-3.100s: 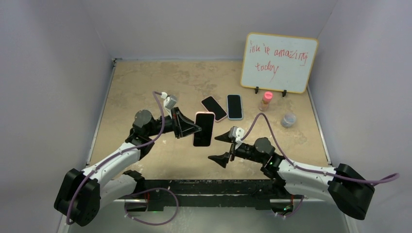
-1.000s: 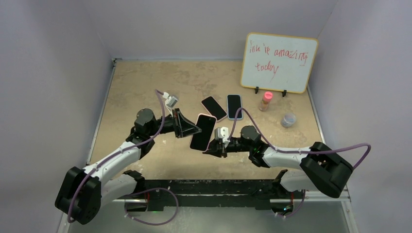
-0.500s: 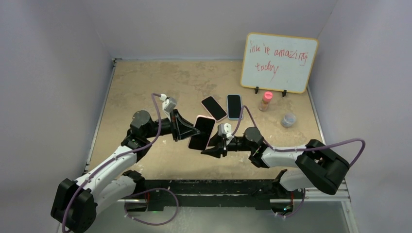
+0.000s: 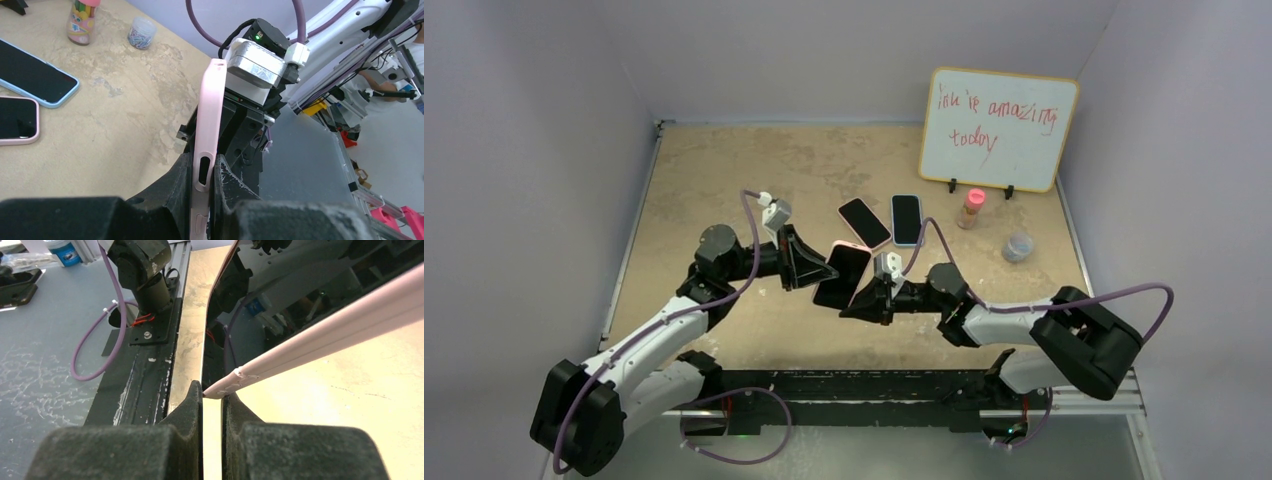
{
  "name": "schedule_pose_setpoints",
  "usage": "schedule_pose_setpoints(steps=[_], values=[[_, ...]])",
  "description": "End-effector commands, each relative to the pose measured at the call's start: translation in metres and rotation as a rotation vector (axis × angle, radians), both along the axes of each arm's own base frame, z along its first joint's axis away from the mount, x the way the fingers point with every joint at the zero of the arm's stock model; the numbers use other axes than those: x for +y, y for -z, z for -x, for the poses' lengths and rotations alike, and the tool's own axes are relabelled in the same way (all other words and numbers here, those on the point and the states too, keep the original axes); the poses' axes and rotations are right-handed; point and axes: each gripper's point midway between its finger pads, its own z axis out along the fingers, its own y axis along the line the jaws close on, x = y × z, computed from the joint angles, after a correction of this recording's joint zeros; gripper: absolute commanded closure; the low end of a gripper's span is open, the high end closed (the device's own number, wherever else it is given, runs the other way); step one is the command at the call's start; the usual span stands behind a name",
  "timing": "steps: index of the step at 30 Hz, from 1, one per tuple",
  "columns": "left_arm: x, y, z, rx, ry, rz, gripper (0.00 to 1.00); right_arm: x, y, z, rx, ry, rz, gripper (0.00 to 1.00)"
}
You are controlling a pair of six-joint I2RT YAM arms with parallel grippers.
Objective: Take the phone out of the phone case
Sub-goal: Pick up the phone at the center of the board.
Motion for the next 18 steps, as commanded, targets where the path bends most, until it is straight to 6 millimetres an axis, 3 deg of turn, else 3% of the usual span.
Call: schedule_pose_setpoints(steps=[1, 6, 18], values=[[-0.001, 0.008, -0.017, 0.179, -0.095, 0.009, 1.00, 0.003, -0.042, -0.013, -0.289, 0.039, -0.114, 1.00], [-0.003, 0.018, -0.010, 0.274, -0.076, 0.003, 1.00, 0.005, -0.046, -0.023, -0.359, 0.066, -0.092, 1.00], [0.002, 0.009, 0.000, 0.233, -0.067, 0.018, 1.00, 0.015, -0.065, -0.041, -0.462, 0.098, -0.077, 1.00]])
